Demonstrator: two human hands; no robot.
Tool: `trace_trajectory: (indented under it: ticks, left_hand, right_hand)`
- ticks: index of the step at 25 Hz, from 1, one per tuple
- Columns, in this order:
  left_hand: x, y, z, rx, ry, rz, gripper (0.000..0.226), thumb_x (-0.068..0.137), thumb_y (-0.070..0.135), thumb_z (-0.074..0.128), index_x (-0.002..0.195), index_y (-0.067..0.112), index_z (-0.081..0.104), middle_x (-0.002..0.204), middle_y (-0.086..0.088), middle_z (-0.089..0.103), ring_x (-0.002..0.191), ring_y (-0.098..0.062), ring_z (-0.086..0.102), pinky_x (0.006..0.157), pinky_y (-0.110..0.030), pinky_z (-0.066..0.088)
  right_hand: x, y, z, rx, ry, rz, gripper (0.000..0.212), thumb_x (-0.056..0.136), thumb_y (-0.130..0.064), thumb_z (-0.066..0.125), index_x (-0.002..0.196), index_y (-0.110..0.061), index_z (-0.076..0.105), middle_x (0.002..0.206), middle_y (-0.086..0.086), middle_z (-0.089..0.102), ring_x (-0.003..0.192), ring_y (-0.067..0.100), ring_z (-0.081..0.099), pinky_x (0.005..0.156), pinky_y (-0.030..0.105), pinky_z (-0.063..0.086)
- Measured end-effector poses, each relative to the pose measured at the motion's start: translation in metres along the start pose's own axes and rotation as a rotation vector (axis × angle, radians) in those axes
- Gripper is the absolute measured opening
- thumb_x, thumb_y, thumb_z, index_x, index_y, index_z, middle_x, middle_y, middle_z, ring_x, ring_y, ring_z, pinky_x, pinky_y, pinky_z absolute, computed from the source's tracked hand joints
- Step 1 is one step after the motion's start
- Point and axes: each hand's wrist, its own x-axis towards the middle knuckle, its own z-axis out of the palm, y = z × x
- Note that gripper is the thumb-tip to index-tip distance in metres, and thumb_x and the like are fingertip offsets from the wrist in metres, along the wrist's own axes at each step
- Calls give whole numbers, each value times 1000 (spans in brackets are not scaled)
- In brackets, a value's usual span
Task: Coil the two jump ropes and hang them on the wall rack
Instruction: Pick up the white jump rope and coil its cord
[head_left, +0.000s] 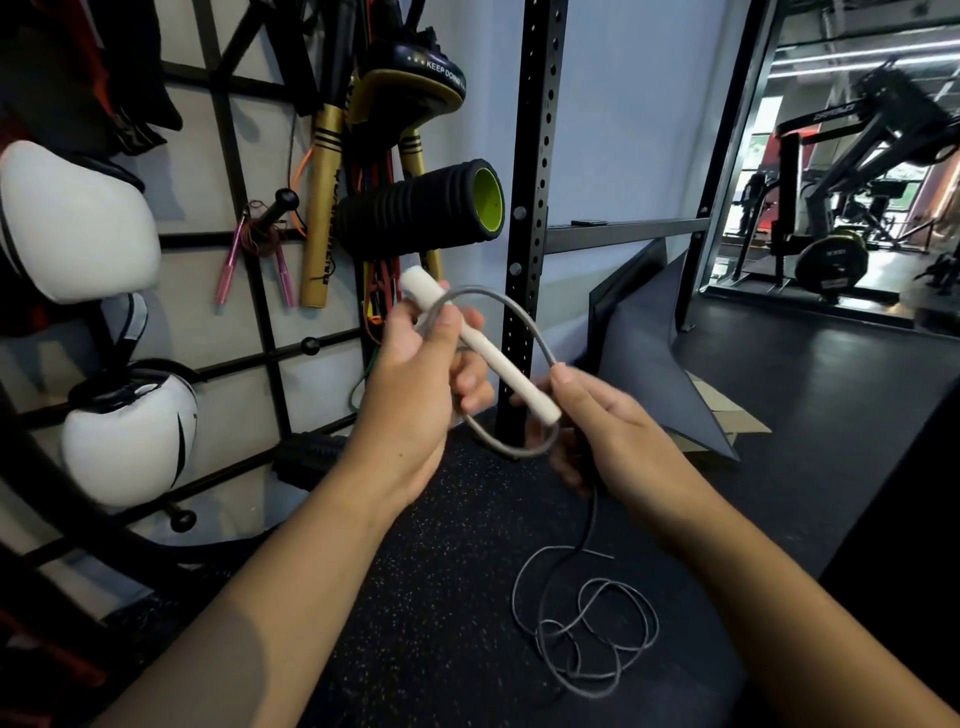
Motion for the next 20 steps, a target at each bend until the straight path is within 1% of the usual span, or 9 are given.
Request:
trace_trajectory:
  ticks: [5,7,10,11,13,15,16,18,20]
  left_hand:
    - [6,-6,-7,53,81,81,29,110,15,44,136,3,41,90,1,61,57,-8,53,53,-25,46]
    - [5,-3,-14,327,87,134,44,104,19,58,141,7,38,117,0,64,88,-11,67,69,-29,55]
    - [1,13,-28,937,-4,401,73,92,35,73,149,36,28,151,8,46,140,-11,44,113,-28,38]
    - [-1,21,-28,1153,-94,447,64,93,47,66,147,42,34,147,11,51,139,-11,44,114,-31,35]
    - [-6,30,-23,1419,-349,304,43,93,69,42,123,45,61,107,11,69,105,-11,63,90,-35,49]
    - [-14,27,-19,1288,-554,49,46,96,66,38,95,34,70,71,9,64,62,-13,64,63,-32,50]
    - [-17,24,-17,1166,-591,-52,45,98,61,40,90,30,71,65,8,58,54,-14,58,58,-34,48]
    - [-17,17,-19,1059,-605,-106,44,98,60,40,91,28,69,65,8,50,57,-12,49,59,-39,45]
    - [-15,12,-21,1064,-605,-38,41,99,60,37,100,32,68,68,11,50,61,-9,48,62,-41,44]
  right_hand:
    - [-1,3,8,-101,-19,-48,33,108,-38,45,86,-16,54,60,-9,51,48,6,40,47,19,35]
    - [1,0,-4,-172,-16,-47,34,108,-38,45,83,-16,50,56,-13,48,48,5,41,49,20,35]
    - [0,-11,-30,-436,-143,-70,38,102,-50,44,83,-18,51,56,-16,46,50,2,39,50,17,35]
    - [-1,-14,-35,-522,-199,-77,37,99,-54,43,84,-22,51,59,-16,46,52,2,39,52,19,36]
    - [-3,-19,-36,-608,-298,-93,35,97,-59,43,86,-27,55,66,-15,48,59,3,42,58,26,40]
    - [-7,-23,-34,-642,-337,-128,38,97,-60,44,94,-27,63,72,-9,52,66,8,47,67,39,46]
    - [-8,-25,-34,-622,-332,-143,39,97,-59,47,96,-27,67,75,-2,56,68,17,51,70,45,47]
    - [-9,-24,-37,-515,-271,-168,39,99,-57,53,94,-23,72,82,18,63,71,33,54,68,52,47]
    - [-9,-19,-39,-333,-202,-153,38,103,-49,53,96,-20,76,80,33,56,65,33,45,60,53,39]
